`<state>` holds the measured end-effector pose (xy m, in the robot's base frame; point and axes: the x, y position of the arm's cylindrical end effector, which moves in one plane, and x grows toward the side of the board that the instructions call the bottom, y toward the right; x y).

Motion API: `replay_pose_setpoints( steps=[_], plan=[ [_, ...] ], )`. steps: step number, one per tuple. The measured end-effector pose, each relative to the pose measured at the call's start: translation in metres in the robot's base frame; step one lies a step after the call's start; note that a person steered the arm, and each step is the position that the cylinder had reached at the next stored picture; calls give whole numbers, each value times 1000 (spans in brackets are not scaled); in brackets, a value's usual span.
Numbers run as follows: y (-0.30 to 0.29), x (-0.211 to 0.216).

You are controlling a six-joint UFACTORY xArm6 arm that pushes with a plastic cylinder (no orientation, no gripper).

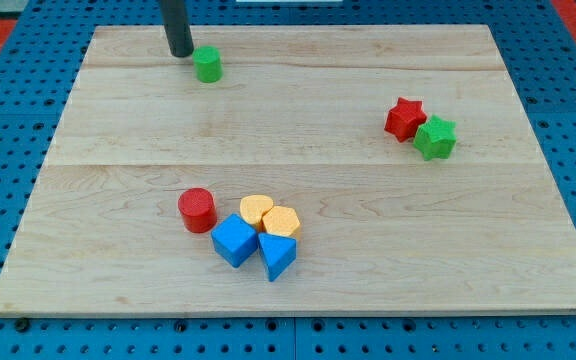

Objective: Slide the green circle closer to the red star

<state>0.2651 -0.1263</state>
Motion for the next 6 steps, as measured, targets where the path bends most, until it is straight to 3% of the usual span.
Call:
replay_pose_setpoints(
  steps=[1, 2, 3, 4, 5, 6],
  plan=[
    [96, 7],
    [112, 12],
    [59, 6],
    [86, 42],
    [181, 56],
    [208, 65]
  ],
)
